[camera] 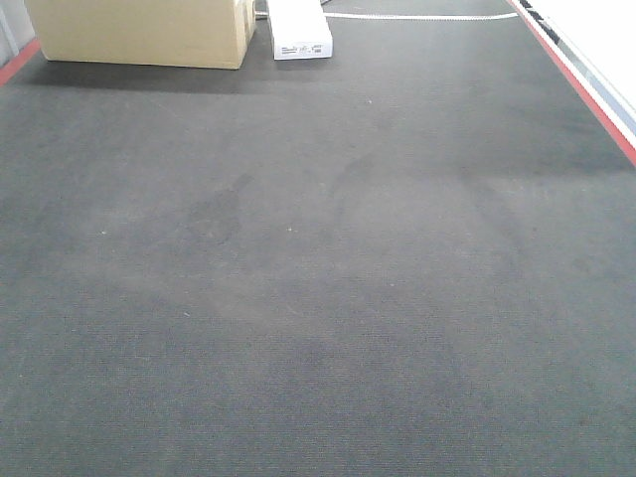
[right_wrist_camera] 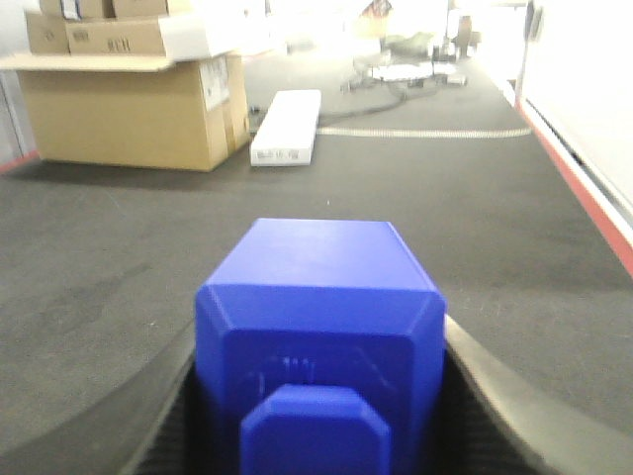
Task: Pour parts from conveyor to right shelf
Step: 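Lift the blue part off the belt with the right gripper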
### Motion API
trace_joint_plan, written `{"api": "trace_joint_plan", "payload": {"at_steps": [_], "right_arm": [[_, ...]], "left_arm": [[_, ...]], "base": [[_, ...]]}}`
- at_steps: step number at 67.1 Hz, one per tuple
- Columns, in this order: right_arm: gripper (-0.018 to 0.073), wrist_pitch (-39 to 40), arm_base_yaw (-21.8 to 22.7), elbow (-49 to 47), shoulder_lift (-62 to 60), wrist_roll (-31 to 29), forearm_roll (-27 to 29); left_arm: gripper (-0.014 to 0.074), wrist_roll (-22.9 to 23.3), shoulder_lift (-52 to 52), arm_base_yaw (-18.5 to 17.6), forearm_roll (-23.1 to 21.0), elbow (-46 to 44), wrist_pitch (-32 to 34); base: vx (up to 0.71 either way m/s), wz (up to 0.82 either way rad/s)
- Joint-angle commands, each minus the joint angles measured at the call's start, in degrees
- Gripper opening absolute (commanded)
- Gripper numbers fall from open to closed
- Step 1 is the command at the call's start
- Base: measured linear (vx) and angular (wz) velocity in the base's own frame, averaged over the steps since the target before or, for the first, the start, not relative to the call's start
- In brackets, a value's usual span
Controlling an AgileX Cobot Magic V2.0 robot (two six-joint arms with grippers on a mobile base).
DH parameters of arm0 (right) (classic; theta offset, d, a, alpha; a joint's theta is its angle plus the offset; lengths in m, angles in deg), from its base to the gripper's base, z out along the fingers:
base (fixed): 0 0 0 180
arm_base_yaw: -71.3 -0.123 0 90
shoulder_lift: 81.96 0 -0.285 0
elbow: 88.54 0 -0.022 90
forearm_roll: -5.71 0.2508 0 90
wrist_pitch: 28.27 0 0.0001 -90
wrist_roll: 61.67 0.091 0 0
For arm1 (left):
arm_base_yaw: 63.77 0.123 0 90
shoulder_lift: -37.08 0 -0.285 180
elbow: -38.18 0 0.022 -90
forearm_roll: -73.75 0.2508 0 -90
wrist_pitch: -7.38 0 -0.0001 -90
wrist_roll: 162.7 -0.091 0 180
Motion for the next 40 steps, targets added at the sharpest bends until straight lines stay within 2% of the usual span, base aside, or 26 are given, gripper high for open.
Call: {"api": "trace_joint_plan", "payload": {"at_steps": [1, 13, 32, 40], "right_arm": [[-0.0004, 5.02, 0.32, 3.45, -4.94, -0.88, -0.86], [-0.0004, 12.4, 0.32, 9.32, -8.81, -0.88, -0.81], [-0.0004, 10.52, 0.32, 9.37, -8.91, -2.14, -1.0], [-0.0004, 10.16, 0.32, 9.37, -8.91, -1.73, 1.51]], "left_arm": [[-0.0006, 0.25, 0.53, -0.16, -0.49, 1.28, 4.32], [-0.0006, 0.25, 0.53, -0.16, -0.49, 1.28, 4.32], [-0.0006, 0.25, 0.53, -0.16, -0.49, 1.28, 4.32], [-0.0006, 0.25, 0.53, -0.16, -0.49, 1.28, 4.32]], "base": [[0.0, 0.0], [0.0, 0.0], [0.0, 0.0], [0.0, 0.0]]}}
